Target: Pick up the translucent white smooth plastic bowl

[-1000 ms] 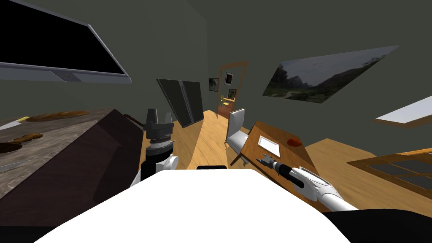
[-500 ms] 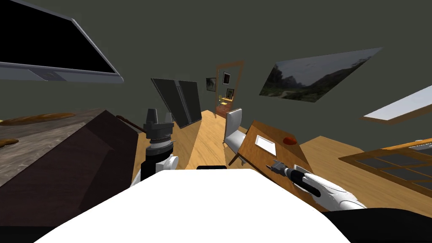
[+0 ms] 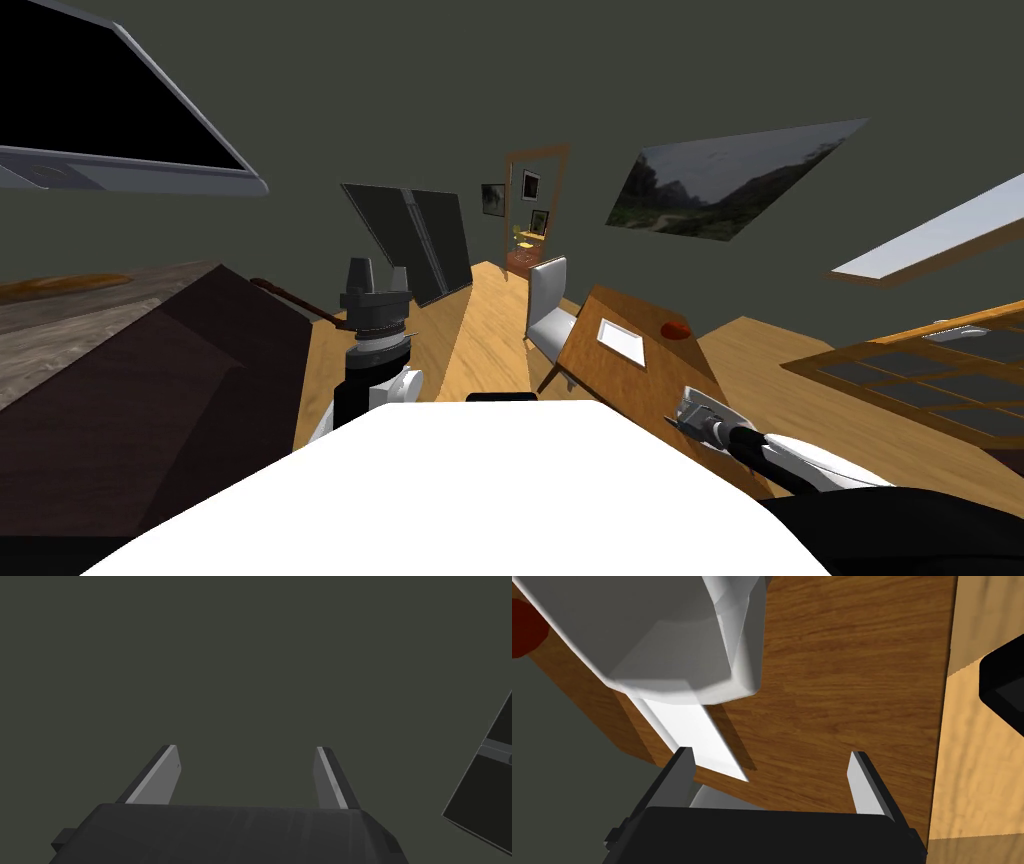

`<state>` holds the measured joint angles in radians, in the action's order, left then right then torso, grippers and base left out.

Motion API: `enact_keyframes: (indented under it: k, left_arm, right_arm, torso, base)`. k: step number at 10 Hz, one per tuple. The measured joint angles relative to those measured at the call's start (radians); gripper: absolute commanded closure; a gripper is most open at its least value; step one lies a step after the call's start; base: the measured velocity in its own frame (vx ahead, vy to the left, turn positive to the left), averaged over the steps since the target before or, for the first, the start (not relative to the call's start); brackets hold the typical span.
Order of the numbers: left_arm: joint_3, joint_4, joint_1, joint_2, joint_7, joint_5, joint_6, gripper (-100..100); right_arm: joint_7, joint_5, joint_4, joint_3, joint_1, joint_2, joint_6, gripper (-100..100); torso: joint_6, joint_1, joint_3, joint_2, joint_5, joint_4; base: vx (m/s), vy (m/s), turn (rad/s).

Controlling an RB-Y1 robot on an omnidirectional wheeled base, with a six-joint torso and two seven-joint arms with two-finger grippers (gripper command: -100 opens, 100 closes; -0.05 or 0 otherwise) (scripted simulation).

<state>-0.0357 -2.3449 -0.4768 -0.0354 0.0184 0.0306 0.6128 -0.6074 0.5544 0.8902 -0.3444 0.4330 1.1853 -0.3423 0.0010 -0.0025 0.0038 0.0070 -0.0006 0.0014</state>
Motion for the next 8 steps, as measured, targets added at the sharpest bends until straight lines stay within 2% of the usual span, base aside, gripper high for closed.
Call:
enact_keyframes:
  k: [1, 2, 3, 4, 6, 7, 8]
  left_arm:
    - [0.0, 0.0, 0.0, 0.0, 0.0, 0.0, 0.0, 0]
    - [0.0, 0.0, 0.0, 0.0, 0.0, 0.0, 0.0, 0]
    - [0.0, 0.0, 0.0, 0.0, 0.0, 0.0, 0.0, 0]
    - [0.0, 0.0, 0.0, 0.0, 0.0, 0.0, 0.0, 0]
    - [0.0, 0.0, 0.0, 0.0, 0.0, 0.0, 0.0, 0]
    - [0.0, 0.0, 0.0, 0.0, 0.0, 0.0, 0.0, 0]
    - [0.0, 0.0, 0.0, 0.0, 0.0, 0.0, 0.0, 0]
  right_arm:
    - [-0.018, 0.013, -0.05, -0.005, 0.005, 0.004, -0.013, -100]
    - [-0.014, 0.022, -0.049, -0.025, 0.022, 0.026, -0.001, -100]
    - [-0.01, 0.023, -0.047, -0.027, 0.024, 0.029, 0.004, 0]
    - [-0.011, 0.023, -0.047, -0.027, 0.024, 0.029, 0.003, -100]
    - [-0.024, 0.033, -0.079, -0.037, 0.005, -0.017, 0.015, -100]
    - [-0.027, 0.034, -0.08, -0.037, 0.005, -0.019, 0.018, 100]
    - [-0.026, 0.034, -0.08, -0.036, 0.005, -0.019, 0.018, 100]
  torso:
    - [0.001, -0.001, 0.0, 0.001, 0.0, 0.0]
    - [0.0, -0.001, 0.0, 0.0, 0.0, 0.0]
    - [0.0, 0.001, 0.0, 0.0, 0.0, 0.0]
    - [0.0, 0.003, 0.001, 0.001, 0.001, 0.0]
    - [-0.001, -0.001, -0.001, -0.001, 0.0, 0.0]
    - [0.0, 0.001, 0.0, 0.0, 0.0, 0.0]
    - [0.0, 0.003, 0.0, 0.001, 0.0, 0.0]
  base:
    - [0.041, -0.086, -0.075]
    - [0.02, -0.038, -0.007]
    - [0.003, -0.007, 0.004]
    - [0.021, -0.043, 0.078]
    - [0.034, -0.061, 0.069]
    - [0.004, -0.008, -0.002]
    - [0.0, 0.0, 0.0]
